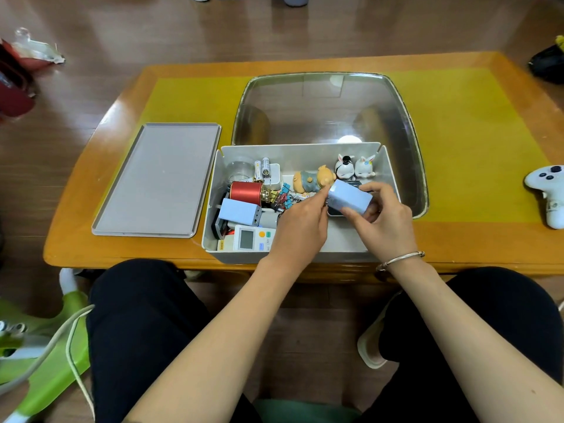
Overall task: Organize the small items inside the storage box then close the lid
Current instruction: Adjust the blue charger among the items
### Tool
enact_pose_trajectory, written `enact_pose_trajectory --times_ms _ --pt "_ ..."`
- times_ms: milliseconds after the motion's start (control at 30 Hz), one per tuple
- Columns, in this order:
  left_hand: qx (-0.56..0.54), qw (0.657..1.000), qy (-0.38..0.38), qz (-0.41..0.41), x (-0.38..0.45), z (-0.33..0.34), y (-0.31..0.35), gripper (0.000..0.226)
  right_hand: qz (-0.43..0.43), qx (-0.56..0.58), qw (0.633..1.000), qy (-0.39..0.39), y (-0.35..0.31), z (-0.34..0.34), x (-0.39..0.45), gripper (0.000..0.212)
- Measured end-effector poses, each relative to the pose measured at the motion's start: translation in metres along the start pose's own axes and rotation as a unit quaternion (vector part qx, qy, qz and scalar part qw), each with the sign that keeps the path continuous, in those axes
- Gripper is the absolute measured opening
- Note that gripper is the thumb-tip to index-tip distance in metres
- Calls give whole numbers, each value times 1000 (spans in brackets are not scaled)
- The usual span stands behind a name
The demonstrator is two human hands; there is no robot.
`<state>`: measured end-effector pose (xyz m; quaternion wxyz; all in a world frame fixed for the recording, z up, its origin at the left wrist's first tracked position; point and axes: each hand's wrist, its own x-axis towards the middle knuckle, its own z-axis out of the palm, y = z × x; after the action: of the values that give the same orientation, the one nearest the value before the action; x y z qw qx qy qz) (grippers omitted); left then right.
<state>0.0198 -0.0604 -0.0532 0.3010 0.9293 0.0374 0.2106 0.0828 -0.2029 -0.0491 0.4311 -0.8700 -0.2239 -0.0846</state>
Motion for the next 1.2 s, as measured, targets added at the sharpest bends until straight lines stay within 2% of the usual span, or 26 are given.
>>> enact_pose_trajectory --times_ms 100,167,300,367,433,467,533,633,733,867,1033,1200 --pt "-44 998 -41 -7 0 2 -1 63 12 26 1000 13 0 -2 1 31" --pt "-71 997 -35 5 2 1 -1 68 1 37 999 15 -1 -3 1 27" --pt "-56 998 -4 20 3 -1 0 40 -20 29 999 1 -5 -5 0 33" --pt "-98 995 -12 -22 5 -2 0 33 -9 90 996 -15 -5 -8 0 42" --pt "-166 981 -7 -102 10 -8 -1 28 -6 141 989 -34 -3 -8 0 38" --pt "-207 968 -9 -139 12 -11 -2 26 -18 140 989 -41 -3 -7 0 40" --pt "-279 943 -23 -178 13 -15 -3 22 -54 99 992 -58 -2 -4 0 56" --pt "-285 941 -63 -174 12 -15 -2 26 -97 36 992 -78 0 0 1 77" --pt "-270 945 -91 -161 12 -13 -1 27 -110 20 991 -72 1 2 1 83" --pt "-276 941 -127 -148 11 -14 -1 22 -103 27 993 -60 -1 0 2 77" --pt "-267 948 -135 -106 13 -17 5 39 -131 -16 991 -13 -5 -16 4 62" --pt "-276 941 -156 -121 24 -9 19 51 -140 -72 985 -76 -6 -28 8 64"
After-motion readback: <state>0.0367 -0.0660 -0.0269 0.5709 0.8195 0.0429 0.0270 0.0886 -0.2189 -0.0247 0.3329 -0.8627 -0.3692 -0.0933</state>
